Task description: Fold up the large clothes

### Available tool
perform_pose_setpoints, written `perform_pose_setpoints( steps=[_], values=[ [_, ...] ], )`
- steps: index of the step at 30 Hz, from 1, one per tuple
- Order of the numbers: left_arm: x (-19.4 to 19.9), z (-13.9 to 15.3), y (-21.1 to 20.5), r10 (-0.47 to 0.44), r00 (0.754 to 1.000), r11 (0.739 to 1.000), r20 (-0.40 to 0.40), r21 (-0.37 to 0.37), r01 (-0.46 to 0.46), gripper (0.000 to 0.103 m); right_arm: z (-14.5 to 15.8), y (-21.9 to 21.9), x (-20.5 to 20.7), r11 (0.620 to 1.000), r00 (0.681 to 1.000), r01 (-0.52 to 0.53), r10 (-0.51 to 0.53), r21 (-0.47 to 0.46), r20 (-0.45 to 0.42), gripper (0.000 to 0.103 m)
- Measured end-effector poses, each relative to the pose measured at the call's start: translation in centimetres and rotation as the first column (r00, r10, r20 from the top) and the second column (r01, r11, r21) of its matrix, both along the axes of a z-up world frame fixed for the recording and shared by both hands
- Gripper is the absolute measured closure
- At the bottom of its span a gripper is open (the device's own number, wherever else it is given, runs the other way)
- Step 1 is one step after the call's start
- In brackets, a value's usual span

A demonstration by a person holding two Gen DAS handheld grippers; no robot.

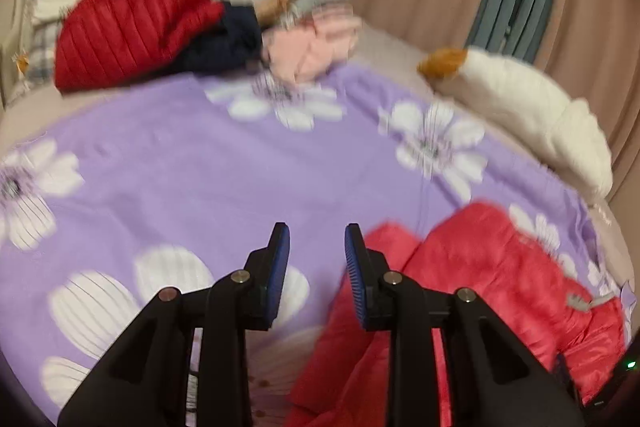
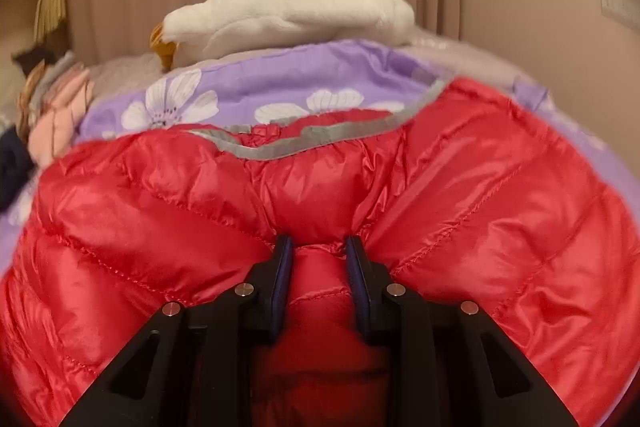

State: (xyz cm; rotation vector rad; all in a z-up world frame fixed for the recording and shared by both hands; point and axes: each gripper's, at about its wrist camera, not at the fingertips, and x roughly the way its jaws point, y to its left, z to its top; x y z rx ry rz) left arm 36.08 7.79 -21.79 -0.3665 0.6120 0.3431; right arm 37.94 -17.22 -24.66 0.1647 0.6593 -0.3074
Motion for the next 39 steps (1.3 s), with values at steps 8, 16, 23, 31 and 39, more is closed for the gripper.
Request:
perform_pose_setpoints(
  steps=[8, 16, 23, 31, 39],
  values=[
    [3.5, -6.4, -0.2, 0.035, 0.989, 0.999, -0.144, -0.013, -0.038, 0.076, -0.9, -0.9, 0.5, 0.997, 1.000, 0.006, -0.007, 0.072, 0.013, 0.079],
    [3.5, -6.1, -0.9, 0.059, 0.977, 0.997, -0.205, 0.067, -0.046, 0.069, -0.3, 0.1, 0.3, 1.000, 1.000, 0.008, -0.008, 0.019, -0.024, 0.079],
    [-5.4, -4.6, 7.6, -0.032, 0.996, 0.936, -0.086, -0.351, 0.000, 0.041, 5.0, -4.0, -6.6, 0.999, 1.000, -0.003, 0.004, -0.033, 0.030, 0.076],
    [-6.6, -7.1, 3.3, -0.375, 0.927, 0.722, -0.002, -0.628, 0.291, 0.030, 0.3, -11.1, -12.6, 0.984, 0.988, 0.150, -0.146, 0.091, -0.049, 0.050],
    [-0.4, -8.6, -1.4, -0.414, 0.908, 0.569, 0.059, -0.762, 0.310, 0.021, 1.7, -11.2, -14.4, 0.985, 0.990, 0.140, -0.135, 0.106, -0.049, 0.050]
  ],
)
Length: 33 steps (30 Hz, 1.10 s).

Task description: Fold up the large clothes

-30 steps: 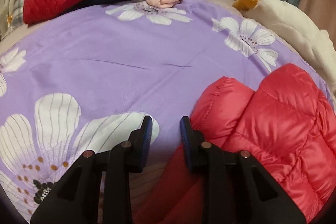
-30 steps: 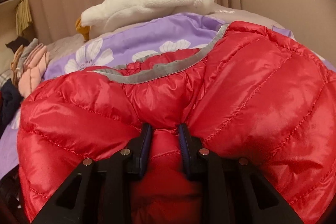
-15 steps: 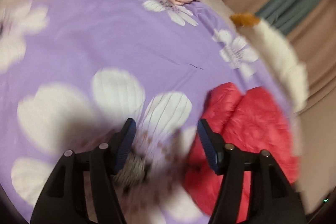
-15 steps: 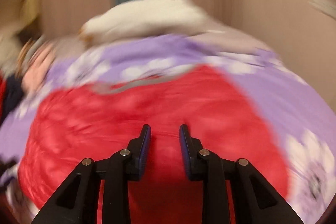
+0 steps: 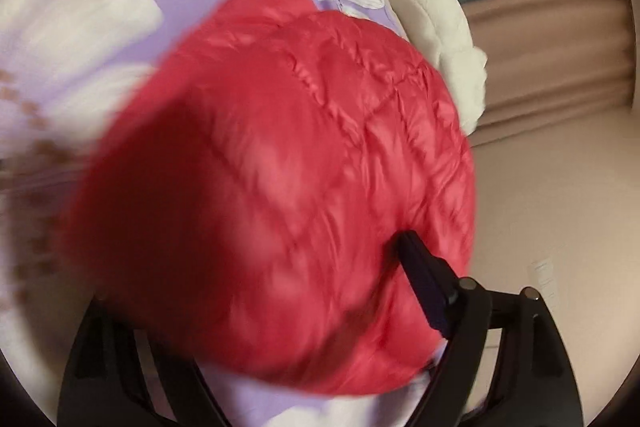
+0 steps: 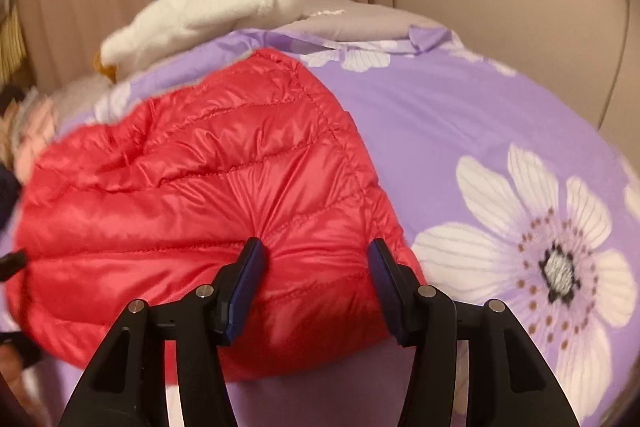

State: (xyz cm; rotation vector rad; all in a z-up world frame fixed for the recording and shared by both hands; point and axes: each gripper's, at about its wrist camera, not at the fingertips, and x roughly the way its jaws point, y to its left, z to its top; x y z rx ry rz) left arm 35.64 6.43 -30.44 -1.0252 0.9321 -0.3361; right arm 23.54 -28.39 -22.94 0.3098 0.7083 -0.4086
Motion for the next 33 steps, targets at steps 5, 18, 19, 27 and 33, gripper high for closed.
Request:
perform_pose_setpoints(
  steps=[5, 18, 19, 27, 33],
  values=[
    [1.8, -0.2, -0.6, 0.065, 0.998, 0.996, -0.026, -0.067, -0.066, 0.056, -1.2, -0.7, -0.9, 0.997, 0.999, -0.038, 0.037, 0.062, 0.021, 0.050],
    [-7.0, 15.0, -17.2, -0.245, 0.818, 0.573, 0.521, 0.758, -0.311, 0.074, -2.1, -0.6, 0.2, 0.997, 0.999, -0.024, 0.026, 0.067, -0.029, 0.050],
    [-6.9, 15.6, -17.5, -0.252, 0.817, 0.588, 0.519, 0.752, -0.297, 0.074, -2.0, -0.6, 0.4, 0.998, 0.999, -0.029, 0.031, 0.060, -0.038, 0.050],
    [-9.9, 17.4, -20.1, -0.319, 0.784, 0.637, 0.533, 0.733, -0.240, 0.071, -2.1, -0.7, 1.0, 0.997, 0.993, -0.079, 0.081, 0.025, -0.083, 0.049],
    [-8.6, 16.3, -24.6, -0.443, 0.785, 0.594, 0.433, 0.798, -0.105, 0.067, -1.7, -2.6, -0.5, 0.984, 0.994, -0.107, 0.109, 0.142, -0.009, 0.049]
  ],
)
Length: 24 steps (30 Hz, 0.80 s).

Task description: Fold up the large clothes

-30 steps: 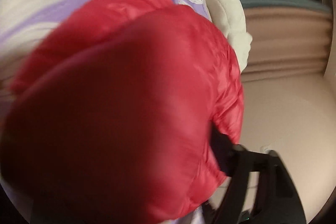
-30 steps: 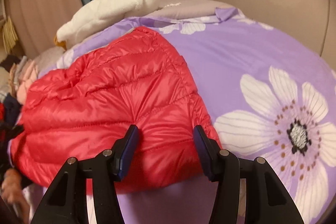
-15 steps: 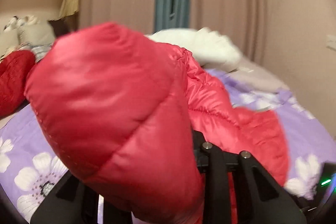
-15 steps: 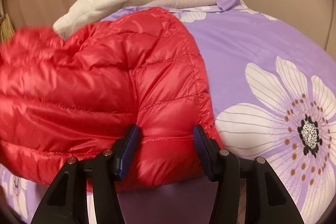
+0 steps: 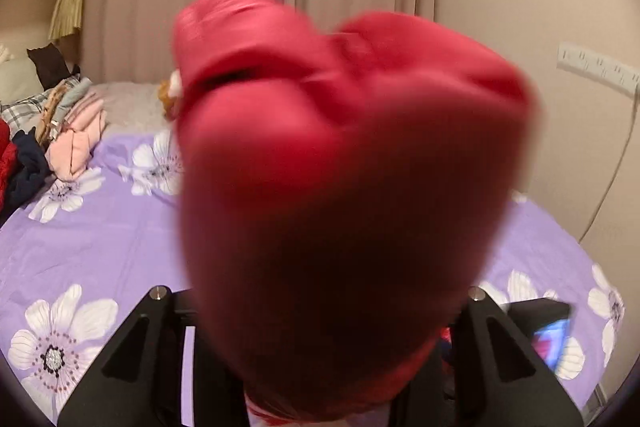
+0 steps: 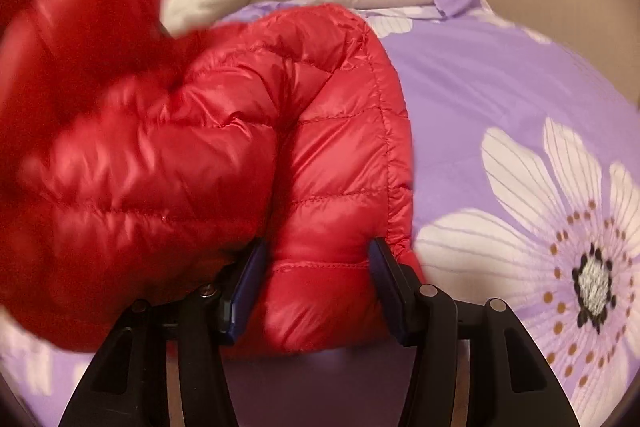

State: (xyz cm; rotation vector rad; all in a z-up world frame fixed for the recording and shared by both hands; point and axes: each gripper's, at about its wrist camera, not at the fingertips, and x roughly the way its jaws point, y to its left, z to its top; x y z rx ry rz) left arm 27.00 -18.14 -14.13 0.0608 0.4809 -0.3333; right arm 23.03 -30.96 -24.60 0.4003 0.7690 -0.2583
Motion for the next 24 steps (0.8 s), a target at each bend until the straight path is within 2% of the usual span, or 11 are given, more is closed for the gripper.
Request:
perform_pose_setpoints(
  steps=[2, 4, 6, 8, 11, 13, 15, 19, 21, 24],
  values=[
    [0.2, -0.8, -1.0, -0.011, 1.000, 0.999, -0.013, 0.037, 0.012, 0.067, 0.6, -1.8, -2.1, 0.992, 0.998, 0.027, -0.035, 0.126, 0.061, 0.049],
    [0.1, -1.4, -1.6, -0.003, 1.000, 0.999, -0.011, 0.051, 0.003, 0.065, 1.5, -3.2, -3.6, 0.982, 0.995, 0.044, -0.060, 0.181, 0.084, 0.049],
    [0.1, -1.6, -2.3, 0.008, 1.000, 0.999, -0.012, 0.051, -0.008, 0.064, 2.5, -4.2, -5.1, 0.984, 0.989, 0.124, -0.133, 0.127, 0.068, 0.049],
    [0.5, -1.7, -3.1, 0.009, 1.000, 0.999, -0.027, 0.040, -0.008, 0.055, 3.5, -5.4, -6.7, 0.978, 0.977, 0.197, -0.202, 0.074, 0.068, 0.049],
    [1.1, -2.8, -4.5, 0.012, 0.997, 0.999, -0.072, 0.035, -0.010, 0.049, 4.3, -6.8, -8.3, 0.963, 0.962, 0.262, -0.265, 0.054, 0.066, 0.049],
    [1.0, -4.1, -6.1, 0.044, 0.997, 0.992, -0.066, 0.118, -0.036, 0.047, 4.6, -7.2, -9.1, 0.951, 0.949, 0.310, -0.310, 0.008, 0.055, 0.049],
    [0.6, -5.8, -8.5, 0.042, 0.998, 0.973, -0.038, 0.230, -0.032, 0.043, 4.7, -7.5, -9.2, 0.940, 0.940, 0.340, -0.339, -0.028, 0.044, 0.049],
    [-0.1, -8.6, -12.1, 0.009, 1.000, 0.934, -0.003, 0.358, -0.007, 0.037, 4.6, -8.2, -10.2, 0.928, 0.928, 0.372, -0.370, -0.022, 0.047, 0.049],
    [-0.3, -9.8, -13.3, 0.000, 1.000, 0.917, 0.013, 0.398, -0.005, 0.035, 4.5, -8.8, -10.8, 0.923, 0.922, 0.385, -0.384, -0.023, 0.045, 0.049],
    [-0.4, -10.4, -13.8, -0.009, 1.000, 0.913, 0.009, 0.408, 0.004, 0.032, 4.5, -9.5, -11.3, 0.914, 0.913, 0.406, -0.405, -0.015, 0.042, 0.049]
  ],
)
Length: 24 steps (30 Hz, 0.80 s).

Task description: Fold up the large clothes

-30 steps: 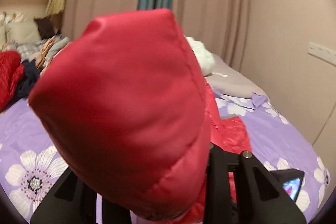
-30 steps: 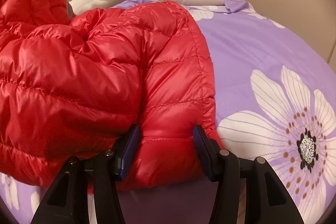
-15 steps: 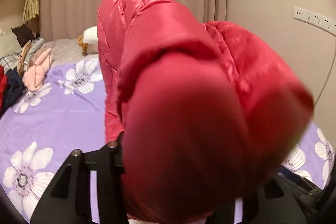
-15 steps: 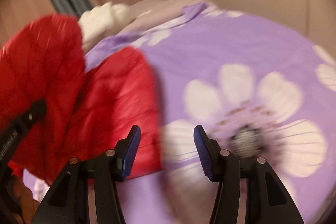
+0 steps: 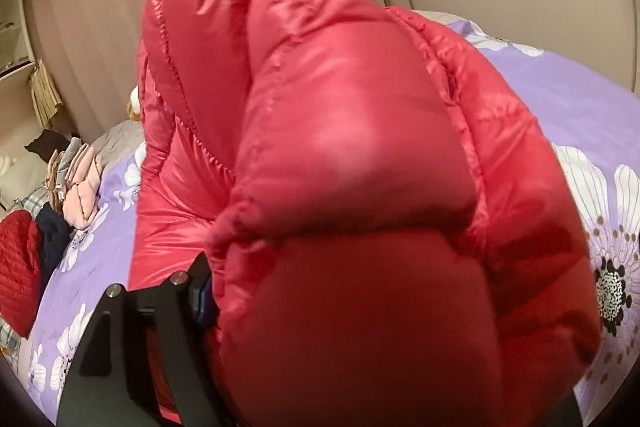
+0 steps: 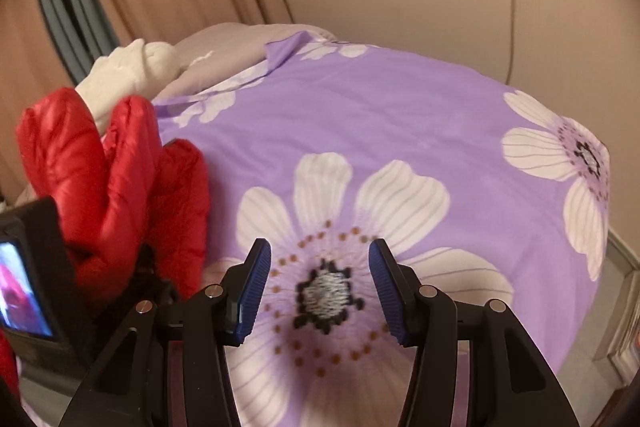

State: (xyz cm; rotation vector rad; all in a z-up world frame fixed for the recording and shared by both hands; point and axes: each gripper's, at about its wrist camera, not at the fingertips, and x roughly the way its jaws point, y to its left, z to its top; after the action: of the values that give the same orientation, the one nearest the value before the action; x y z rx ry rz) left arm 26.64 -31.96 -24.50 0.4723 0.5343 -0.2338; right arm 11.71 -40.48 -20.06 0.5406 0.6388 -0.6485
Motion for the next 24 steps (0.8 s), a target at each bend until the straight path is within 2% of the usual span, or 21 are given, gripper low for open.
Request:
perform_pose_setpoints(
  steps=[5, 9, 14, 17, 19, 21, 23, 24],
  values=[
    [0.3, 1.2, 1.7, -0.025, 0.998, 0.996, -0.061, -0.083, 0.020, 0.025, 0.3, -0.3, -1.5, 0.999, 1.000, 0.019, -0.019, 0.030, 0.024, 0.049],
    [-1.2, 3.2, 2.8, -0.096, 0.989, 0.988, -0.114, -0.131, 0.081, 0.022, 1.1, 0.0, -1.9, 0.999, 0.999, 0.007, -0.008, 0.035, 0.048, 0.049],
    [-3.1, 6.6, 7.1, -0.157, 0.976, 0.957, -0.152, -0.267, 0.112, 0.020, 2.8, 1.3, -1.8, 0.999, 0.996, -0.020, 0.017, 0.036, 0.085, 0.049],
    [-5.5, 8.5, 9.9, -0.212, 0.964, 0.921, -0.164, -0.364, 0.141, 0.020, 4.4, 2.3, -1.4, 0.997, 0.991, -0.063, 0.057, 0.042, 0.124, 0.047],
    [-7.3, 10.1, 12.2, -0.226, 0.963, 0.894, -0.147, -0.424, 0.145, 0.021, 5.6, 3.4, -0.9, 0.995, 0.983, -0.095, 0.089, 0.031, 0.158, 0.041],
    [-8.5, 11.2, 13.9, -0.205, 0.970, 0.894, -0.132, -0.429, 0.131, 0.024, 6.6, 4.5, -0.3, 0.993, 0.978, -0.116, 0.111, 0.016, 0.177, 0.039],
    [-8.8, 12.4, 16.7, -0.162, 0.979, 0.885, -0.125, -0.457, 0.088, 0.042, 7.5, 5.7, 0.5, 0.990, 0.973, -0.142, 0.139, 0.002, 0.185, 0.039],
    [-8.8, 12.9, 17.9, -0.130, 0.982, 0.878, -0.136, -0.476, 0.050, 0.045, 8.0, 6.5, 1.0, 0.987, 0.969, -0.159, 0.157, -0.004, 0.191, 0.039]
  ],
)
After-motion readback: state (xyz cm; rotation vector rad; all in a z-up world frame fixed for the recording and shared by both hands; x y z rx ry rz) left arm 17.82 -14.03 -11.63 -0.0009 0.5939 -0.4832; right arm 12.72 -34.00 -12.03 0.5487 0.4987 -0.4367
